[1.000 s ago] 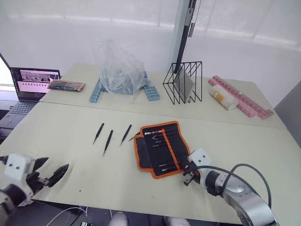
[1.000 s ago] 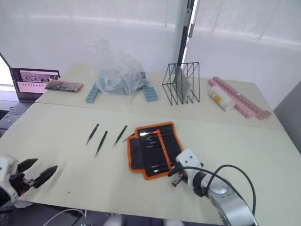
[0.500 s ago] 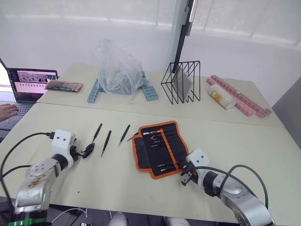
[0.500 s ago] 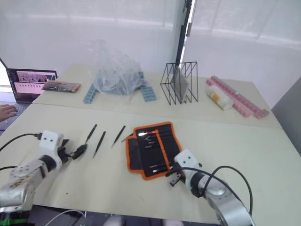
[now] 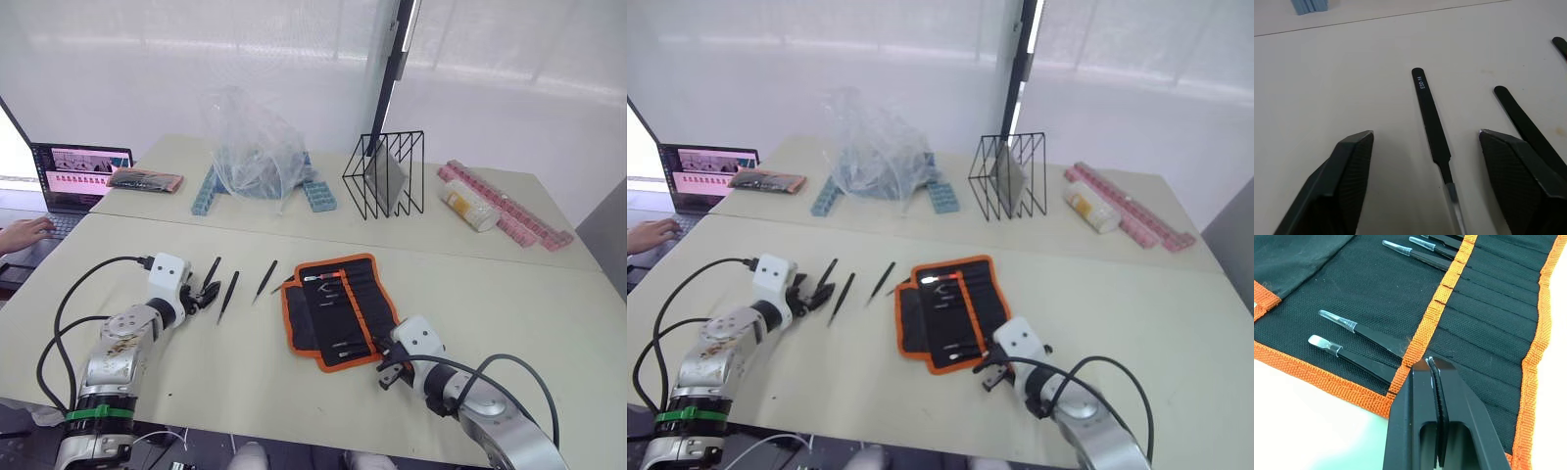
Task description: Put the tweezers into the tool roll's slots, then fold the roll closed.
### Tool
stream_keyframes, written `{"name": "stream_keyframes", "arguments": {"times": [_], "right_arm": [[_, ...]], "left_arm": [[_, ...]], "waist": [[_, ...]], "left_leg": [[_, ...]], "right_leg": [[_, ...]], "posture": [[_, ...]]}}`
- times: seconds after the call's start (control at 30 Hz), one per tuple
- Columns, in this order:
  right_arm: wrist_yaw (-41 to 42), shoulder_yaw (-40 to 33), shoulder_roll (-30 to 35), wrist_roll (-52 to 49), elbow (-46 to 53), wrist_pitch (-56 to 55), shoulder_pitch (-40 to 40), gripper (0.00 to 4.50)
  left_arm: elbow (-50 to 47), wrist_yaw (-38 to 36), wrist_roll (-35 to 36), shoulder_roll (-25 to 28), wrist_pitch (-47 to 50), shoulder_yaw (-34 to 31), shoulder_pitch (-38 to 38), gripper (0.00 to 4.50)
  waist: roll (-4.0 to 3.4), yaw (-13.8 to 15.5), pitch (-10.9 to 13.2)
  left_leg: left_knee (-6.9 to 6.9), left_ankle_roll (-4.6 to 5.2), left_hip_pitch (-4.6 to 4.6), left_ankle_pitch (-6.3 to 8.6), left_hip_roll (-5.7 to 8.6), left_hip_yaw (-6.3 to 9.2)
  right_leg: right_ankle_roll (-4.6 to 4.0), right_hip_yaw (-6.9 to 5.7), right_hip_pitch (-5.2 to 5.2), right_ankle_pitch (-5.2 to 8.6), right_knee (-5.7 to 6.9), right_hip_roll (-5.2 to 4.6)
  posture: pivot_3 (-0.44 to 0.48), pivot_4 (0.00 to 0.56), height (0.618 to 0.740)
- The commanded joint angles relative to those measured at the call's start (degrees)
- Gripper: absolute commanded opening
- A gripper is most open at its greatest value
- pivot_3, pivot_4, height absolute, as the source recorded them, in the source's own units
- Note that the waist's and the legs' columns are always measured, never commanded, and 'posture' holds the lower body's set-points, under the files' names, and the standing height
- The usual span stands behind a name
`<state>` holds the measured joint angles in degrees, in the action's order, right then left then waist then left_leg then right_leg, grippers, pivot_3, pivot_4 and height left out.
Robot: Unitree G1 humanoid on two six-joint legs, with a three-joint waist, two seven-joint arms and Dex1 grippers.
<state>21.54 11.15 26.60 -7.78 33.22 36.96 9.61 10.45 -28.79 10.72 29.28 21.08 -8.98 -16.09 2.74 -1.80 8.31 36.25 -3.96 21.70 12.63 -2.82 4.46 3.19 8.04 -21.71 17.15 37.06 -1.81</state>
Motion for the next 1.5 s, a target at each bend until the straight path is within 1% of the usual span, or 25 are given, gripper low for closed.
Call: {"name": "stream_keyframes", "arguments": {"times": [0.03, 0.1, 0.13, 0.23, 0.4, 0.5, 0.57, 0.73, 0.9, 1.0, 1.1, 1.23, 1.33, 1.43, 1.5], "right_arm": [[0.49, 2.81, 0.33, 1.15, -6.4, 2.01, 3.74, 0.0], [0.49, 2.55, 0.14, 1.17, -6.71, 1.05, 4.16, 0.0], [0.48, 2.48, 0.09, 1.19, -6.82, 0.67, 4.32, 0.0], [0.27, 1.84, -0.36, 1.33, -7.72, -2.49, 5.84, 0.0], [-0.04, 0.96, -1.28, 1.56, -9.62, -7.92, 8.11, 0.0], [0.24, 0.55, -2.2, 1.02, -10.76, -10.97, 8.72, 0.0], [0.68, 0.63, -2.53, 1.05, -11.86, -12.86, 9.35, 0.0], [1.0, 0.58, -3.53, 1.3, -13.74, -15.68, 9.75, 0.0], [1.02, 0.73, -4.31, 1.75, -15.41, -17.24, 9.7, 0.0], [1.0, 0.74, -4.69, 1.91, -16.04, -17.68, 9.47, 0.0], [1.04, 0.74, -5.25, 1.76, -16.72, -18.72, 9.25, 0.0], [1.26, -0.68, -7.0, 0.42, -16.64, -23.54, 9.28, 0.0], [1.75, -2.6, -8.0, -1.19, -15.12, -27.29, 9.74, 0.0], [2.32, -3.57, -8.49, -2.22, -13.85, -29.89, 10.35, 0.0], [2.37, -3.22, -9.02, -2.46, -12.93, -30.88, 10.4, 0.0]], "left_arm": [[2.41, -0.07, -1.58, -0.63, -0.25, 2.13, -0.03, 1.99], [2.61, 0.08, -1.57, -0.53, -0.35, 2.1, 0.04, 1.4], [2.61, 0.17, -1.52, -0.46, -0.36, 2.07, 0.09, 0.96], [1.12, 0.34, -1.3, 0.22, -0.03, 1.36, 1.15, 0.03], [-3.46, 0.74, -0.66, 1.47, -0.39, -0.53, 2.88, 0.03], [-6.79, 0.23, 0.08, 2.24, -0.37, -1.58, 3.93, 0.03], [-9.82, -0.75, 1.28, 3.23, 0.03, -2.78, 4.57, 0.03], [-15.31, -3.81, 4.24, 5.77, 1.77, -4.49, 4.43, 0.03], [-21.27, -8.57, 9.5, 7.1, 4.68, -3.85, 2.12, 0.03], [-25.38, -12.82, 14.9, 7.12, 10.22, -0.99, -0.93, 0.03], [-27.82, -16.43, 15.98, 6.91, 14.11, 5.82, -4.71, 0.03], [-26.0, -18.68, 12.89, 6.14, 14.4, 13.66, -8.24, 0.03], [-23.98, -19.79, 10.88, 5.85, 13.54, 17.55, -9.68, 0.03], [-21.88, -20.51, 8.61, 5.26, 12.33, 20.49, -10.85, 0.03], [-20.68, -21.7, 6.31, 5.57, 11.62, 23.23, -11.77, 0.03]], "waist": [[-0.01, 0.03, 0.0], [-0.02, 0.0, 0.0], [-0.02, -0.06, 0.0], [-0.02, -0.15, 0.0], [0.0, -0.58, 0.01], [0.01, -0.75, 0.03], [0.05, -0.77, 0.06], [0.15, -0.73, 0.1], [0.16, -0.75, 0.1], [0.16, -0.83, 0.1], [0.16, -0.87, 0.1], [0.15, -1.41, 0.11], [0.06, -1.67, 0.22], [-0.39, -1.53, 0.53], [-0.46, -1.45, 0.65]], "left_leg": [[0.0, 0.0, -0.08, 0.0, 0.0, 0.0], [-0.03, 0.0, -0.16, 0.0, 0.0, 0.01], [-0.04, -0.01, -0.21, 0.0, 0.0, 0.02], [-0.2, -0.01, -0.37, 0.01, -0.01, 0.02], [-0.4, -0.01, -0.42, 0.01, -0.01, 0.02], [-0.44, -0.02, -0.21, 0.02, -0.02, 0.02], [-0.44, -0.02, 0.0, 0.02, -0.03, 0.02], [-0.42, -0.02, 0.43, 0.01, -0.04, 0.03], [-0.42, -0.02, 0.35, 0.01, -0.05, 0.02], [-0.4, -0.02, 0.35, 0.01, -0.06, 0.01], [-0.39, -0.02, 0.34, 0.01, -0.06, 0.02], [-0.38, -0.01, 0.35, 0.01, -0.06, 0.02], [-0.39, 0.0, 0.43, 0.0, -0.09, 0.02], [-0.35, 0.0, 0.62, 0.0, -0.06, 0.02], [-0.38, 0.01, 0.71, 0.0, -0.06, 0.03]], "right_leg": [[0.0, 0.0, 0.07, 0.01, -0.01, 0.0], [0.0, 0.0, 0.15, 0.02, -0.04, 0.0], [0.0, 0.0, 0.21, 0.02, -0.06, 0.0], [0.0, 0.0, 0.36, 0.03, -0.2, -0.01], [-0.01, 0.0, 0.39, 0.11, -0.3, -0.02], [0.05, 0.0, 0.41, 0.11, -0.3, -0.02], [0.33, 0.0, 0.26, -0.05, -0.29, -0.01], [0.36, 0.0, -0.31, -0.09, -0.22, 0.0], [0.05, 0.0, -0.4, 0.07, -0.23, 0.0], [0.02, 0.0, -0.38, 0.08, -0.22, 0.03], [0.11, 0.01, -0.35, 0.04, -0.21, 0.05], [0.29, 0.05, -0.18, -0.08, -0.16, 0.11], [0.33, 0.11, -0.33, -0.12, -0.04, 0.19], [0.34, 0.13, -0.47, -0.12, -0.04, 0.18], [0.32, 0.13, -0.56, -0.11, -0.03, 0.2]], "posture": [[0.0, 0.15, 0.72], [0.0, 0.15, 0.72], [0.0, 0.15, 0.72], [0.0, 0.15, 0.72], [0.0, 0.15, 0.72], [0.0, 0.15, 0.72], [0.0, 0.15, 0.72], [0.0, 0.15, 0.72], [0.0, 0.15, 0.72], [0.0, 0.15, 0.72], [0.0, 0.15, 0.72], [0.0, 0.15, 0.72], [0.0, 0.15, 0.72], [0.0, 0.15, 0.72], [0.0, 0.15, 0.72]]}}
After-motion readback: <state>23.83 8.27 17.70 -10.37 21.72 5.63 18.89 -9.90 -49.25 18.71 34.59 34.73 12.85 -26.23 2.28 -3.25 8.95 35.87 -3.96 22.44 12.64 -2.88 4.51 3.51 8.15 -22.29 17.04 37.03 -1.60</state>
